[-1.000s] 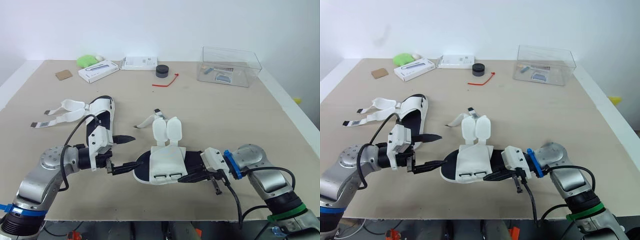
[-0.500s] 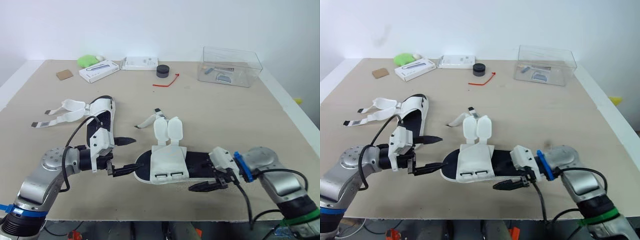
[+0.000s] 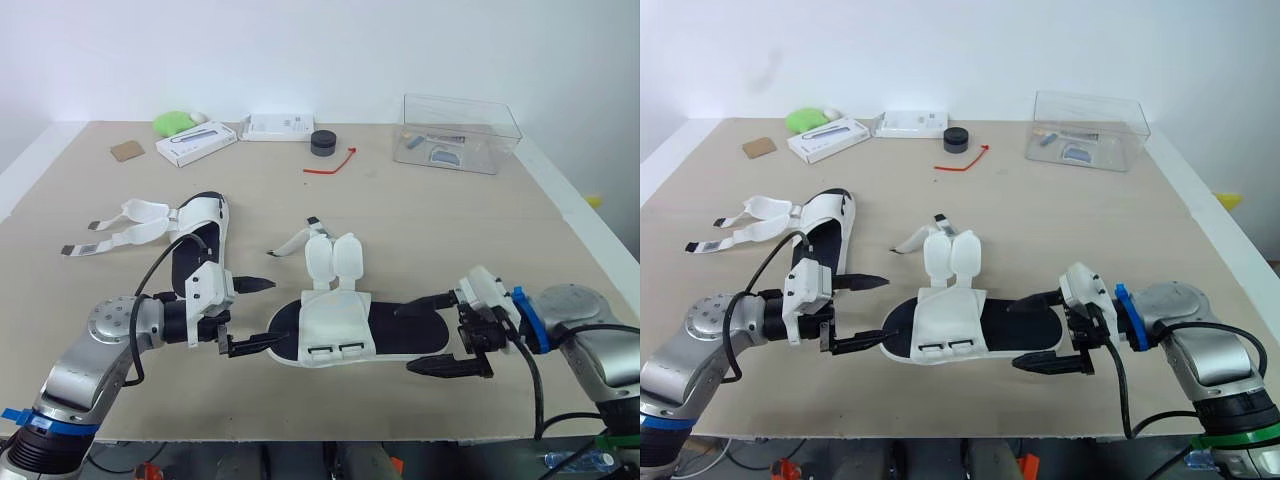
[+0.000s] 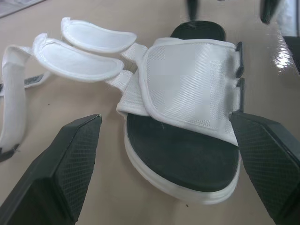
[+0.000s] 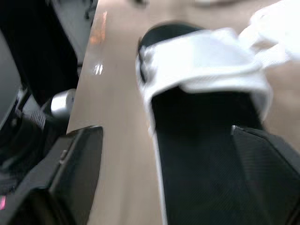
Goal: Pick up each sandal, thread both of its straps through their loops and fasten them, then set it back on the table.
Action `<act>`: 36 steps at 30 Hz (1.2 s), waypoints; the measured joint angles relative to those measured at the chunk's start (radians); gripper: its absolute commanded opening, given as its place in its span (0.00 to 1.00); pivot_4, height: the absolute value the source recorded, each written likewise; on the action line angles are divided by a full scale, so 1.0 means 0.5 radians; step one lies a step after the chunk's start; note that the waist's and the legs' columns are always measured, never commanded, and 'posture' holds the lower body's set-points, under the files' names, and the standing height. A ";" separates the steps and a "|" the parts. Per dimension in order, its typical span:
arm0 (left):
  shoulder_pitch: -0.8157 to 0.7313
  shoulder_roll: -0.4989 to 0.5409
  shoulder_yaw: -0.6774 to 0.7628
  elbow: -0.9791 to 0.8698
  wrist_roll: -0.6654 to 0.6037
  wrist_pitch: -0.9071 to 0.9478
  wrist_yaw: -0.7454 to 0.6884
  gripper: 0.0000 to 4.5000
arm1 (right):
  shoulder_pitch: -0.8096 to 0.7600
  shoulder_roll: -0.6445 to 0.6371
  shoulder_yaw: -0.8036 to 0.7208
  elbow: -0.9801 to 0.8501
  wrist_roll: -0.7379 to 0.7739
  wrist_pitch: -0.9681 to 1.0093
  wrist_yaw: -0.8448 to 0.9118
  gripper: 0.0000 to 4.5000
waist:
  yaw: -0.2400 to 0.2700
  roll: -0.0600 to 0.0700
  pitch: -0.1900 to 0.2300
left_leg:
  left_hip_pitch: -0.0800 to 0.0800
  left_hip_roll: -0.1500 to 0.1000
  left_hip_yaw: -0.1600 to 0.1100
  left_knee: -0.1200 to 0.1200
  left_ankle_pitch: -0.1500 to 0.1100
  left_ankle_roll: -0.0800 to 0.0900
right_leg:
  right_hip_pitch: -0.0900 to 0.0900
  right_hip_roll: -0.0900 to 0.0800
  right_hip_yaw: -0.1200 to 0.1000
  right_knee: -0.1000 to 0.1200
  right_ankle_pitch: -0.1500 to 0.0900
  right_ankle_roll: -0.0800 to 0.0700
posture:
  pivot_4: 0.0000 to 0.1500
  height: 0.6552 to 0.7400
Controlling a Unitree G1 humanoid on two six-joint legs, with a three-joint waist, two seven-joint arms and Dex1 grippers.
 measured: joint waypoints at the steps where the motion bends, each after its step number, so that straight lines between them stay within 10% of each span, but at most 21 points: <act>1: 0.002 0.010 -0.002 0.000 0.000 -0.002 -0.013 0.74 | -0.013 0.008 -0.005 -0.001 0.022 0.026 -0.011 1.00 | 0.001 0.000 0.000 | 0.000 0.000 0.000 0.000 0.000 0.000 | 0.000 0.000 0.000 0.000 0.000 0.000 | 1.00 1.00; 8: 0.029 0.073 -0.043 0.018 0.090 -0.126 -0.131 0.00 | -0.152 0.069 -0.005 -0.060 0.189 0.460 -0.267 1.00 | 0.000 0.000 0.000 | -0.001 -0.001 0.000 0.000 0.000 0.000 | 0.000 -0.002 0.000 0.000 0.000 0.001 | 1.00 1.00; 23: -0.125 -0.009 -0.240 0.246 0.296 -0.339 -0.177 0.00 | -0.862 0.508 -0.206 0.315 0.508 1.746 -1.332 1.00 | -0.001 0.000 0.000 | -0.010 -0.001 0.000 -0.001 -0.001 0.001 | -0.006 -0.003 0.001 -0.001 0.007 -0.011 | 1.00 1.00; 36: -0.132 -0.015 -0.271 0.282 0.303 -0.386 -0.211 0.00 | -1.121 0.811 -0.449 0.811 0.535 2.250 -1.590 1.00 | -0.007 0.001 -0.001 | -0.011 0.000 -0.001 -0.001 -0.001 0.003 | -0.007 -0.001 -0.001 -0.002 0.007 -0.011 | 1.00 1.00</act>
